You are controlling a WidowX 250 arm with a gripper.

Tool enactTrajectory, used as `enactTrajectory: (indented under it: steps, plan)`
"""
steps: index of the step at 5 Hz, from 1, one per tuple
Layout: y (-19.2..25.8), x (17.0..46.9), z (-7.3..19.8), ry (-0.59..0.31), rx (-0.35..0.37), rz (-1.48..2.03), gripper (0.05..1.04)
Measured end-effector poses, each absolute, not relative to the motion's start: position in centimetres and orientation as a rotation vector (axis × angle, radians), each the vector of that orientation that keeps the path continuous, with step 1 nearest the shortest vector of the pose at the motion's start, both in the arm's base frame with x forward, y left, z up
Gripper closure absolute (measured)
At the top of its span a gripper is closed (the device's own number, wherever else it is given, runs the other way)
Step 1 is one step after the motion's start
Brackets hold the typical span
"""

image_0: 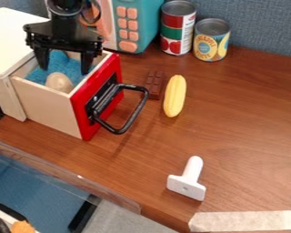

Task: Take the circular object out of the drawer

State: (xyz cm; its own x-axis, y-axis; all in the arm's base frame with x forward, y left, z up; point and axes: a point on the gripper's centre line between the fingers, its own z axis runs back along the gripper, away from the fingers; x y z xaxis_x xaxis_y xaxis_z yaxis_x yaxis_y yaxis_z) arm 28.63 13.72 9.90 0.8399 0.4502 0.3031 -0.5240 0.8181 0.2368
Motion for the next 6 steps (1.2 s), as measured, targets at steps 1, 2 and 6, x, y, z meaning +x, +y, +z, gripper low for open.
enactTrajectory:
  steps: [1,2,6]
  plan:
    - [14.1,28.4,9.6,-0.247,0.321,0.563,0.083]
    - [14.2,28.3,8.8,-0.239,0.324,0.585,0.083]
    - [15.4,28.1,6.3,-0.176,0.306,0.692,0.132]
